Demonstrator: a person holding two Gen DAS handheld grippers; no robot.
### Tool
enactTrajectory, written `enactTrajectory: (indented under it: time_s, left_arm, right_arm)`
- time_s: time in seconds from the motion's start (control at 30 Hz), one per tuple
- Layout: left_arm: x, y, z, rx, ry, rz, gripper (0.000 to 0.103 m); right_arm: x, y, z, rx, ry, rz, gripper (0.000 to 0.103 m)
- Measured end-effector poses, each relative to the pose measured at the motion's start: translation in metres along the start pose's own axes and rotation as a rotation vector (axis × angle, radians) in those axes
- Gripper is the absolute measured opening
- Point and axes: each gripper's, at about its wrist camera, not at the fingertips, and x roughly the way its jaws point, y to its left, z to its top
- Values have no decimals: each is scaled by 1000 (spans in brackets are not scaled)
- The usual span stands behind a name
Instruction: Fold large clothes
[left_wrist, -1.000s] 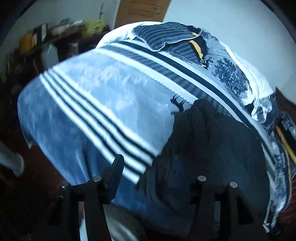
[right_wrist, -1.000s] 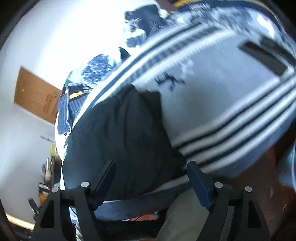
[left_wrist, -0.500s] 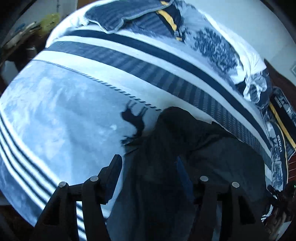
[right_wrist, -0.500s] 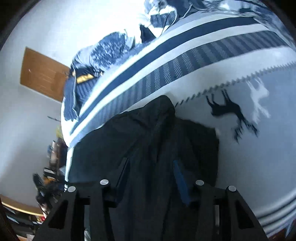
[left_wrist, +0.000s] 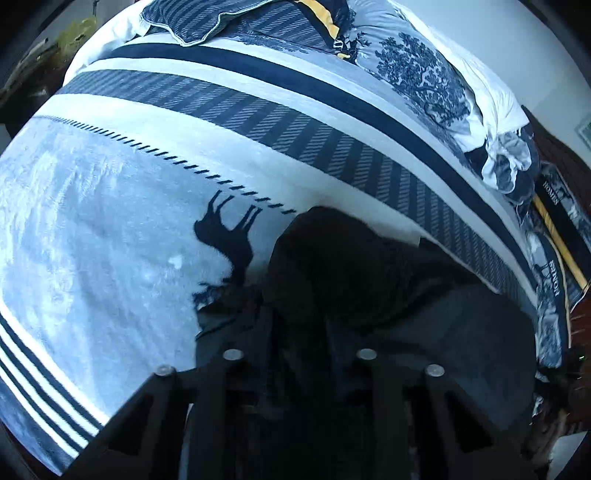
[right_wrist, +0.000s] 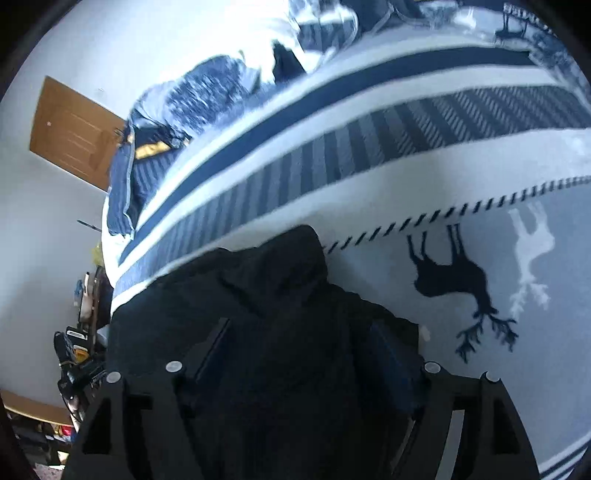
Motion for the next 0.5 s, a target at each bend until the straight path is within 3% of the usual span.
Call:
enactTrajectory:
  time_s: [0.07, 0.1, 0.13, 0.17, 0.23, 0.37, 0.5]
  left_arm:
    - [-5, -1, -1, 5, -14, -1, 3]
    - [-10, -2, -2, 12, -30, -11, 2]
    - [-18, -4, -4, 23, -61, -8, 1]
    - [-30, -8, -5, 46, -102, -19, 1]
    - [-47, -14, -5, 64, -157, -20, 1]
    - [-52, -28, 7, 72, -179, -36, 1]
    - [-28, -39, 16, 101, -156, 55, 1]
  right_arm:
    - [13, -1, -2, 23, 24, -11, 27]
    - [10, -2, -4, 30, 8, -4, 23]
    - [3, -1, -6, 31, -20, 2, 10]
    - [-11, 3, -11, 26, -61, -3, 5]
    - [-42, 14, -20, 1, -144, -19, 3]
    - [-84, 28, -28, -23, -233, -70, 2]
    - [-69, 26, -14, -29, -208, -136, 2]
